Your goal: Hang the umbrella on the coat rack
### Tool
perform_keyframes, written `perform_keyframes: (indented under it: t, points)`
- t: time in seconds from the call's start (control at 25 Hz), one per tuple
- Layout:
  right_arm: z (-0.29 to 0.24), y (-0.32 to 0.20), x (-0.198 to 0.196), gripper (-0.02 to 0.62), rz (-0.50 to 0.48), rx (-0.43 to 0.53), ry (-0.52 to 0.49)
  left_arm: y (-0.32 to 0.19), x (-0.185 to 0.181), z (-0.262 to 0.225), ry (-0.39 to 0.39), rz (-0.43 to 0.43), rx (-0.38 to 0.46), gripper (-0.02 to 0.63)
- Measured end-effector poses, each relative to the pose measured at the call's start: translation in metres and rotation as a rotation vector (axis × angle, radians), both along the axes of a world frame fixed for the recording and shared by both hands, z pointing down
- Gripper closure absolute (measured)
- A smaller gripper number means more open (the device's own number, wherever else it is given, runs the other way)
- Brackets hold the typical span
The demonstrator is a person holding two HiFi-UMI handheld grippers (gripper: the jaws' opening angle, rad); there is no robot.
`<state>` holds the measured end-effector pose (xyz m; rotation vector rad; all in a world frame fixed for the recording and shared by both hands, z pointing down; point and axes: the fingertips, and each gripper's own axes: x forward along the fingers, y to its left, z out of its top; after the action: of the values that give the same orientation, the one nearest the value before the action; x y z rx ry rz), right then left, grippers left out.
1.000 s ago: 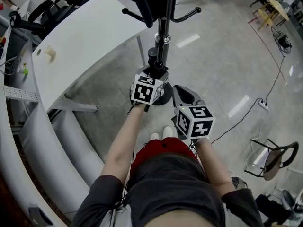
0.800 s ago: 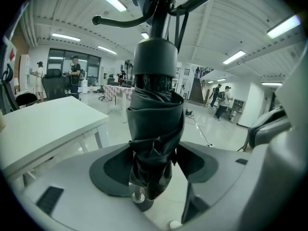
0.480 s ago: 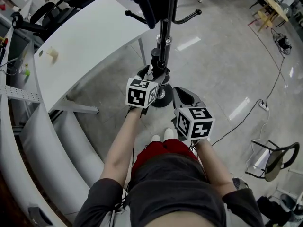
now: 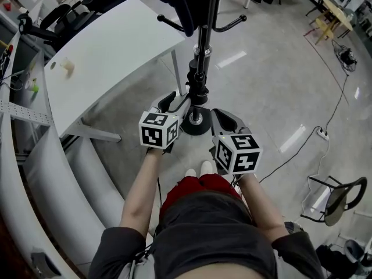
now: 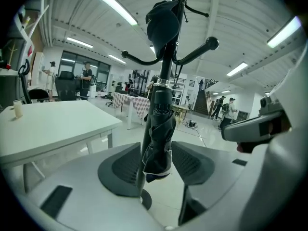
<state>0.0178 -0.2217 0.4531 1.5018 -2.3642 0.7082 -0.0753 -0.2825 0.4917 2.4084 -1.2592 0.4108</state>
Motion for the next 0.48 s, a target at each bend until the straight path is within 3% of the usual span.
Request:
perform_keyframes:
  t: [0.48]
  points:
    - [-0.018, 0.018, 0.0, 0.577, 0.011, 0.047, -0.005, 0.047, -0.012, -0.046, 0.029, -0.037, 0.102, 0.517]
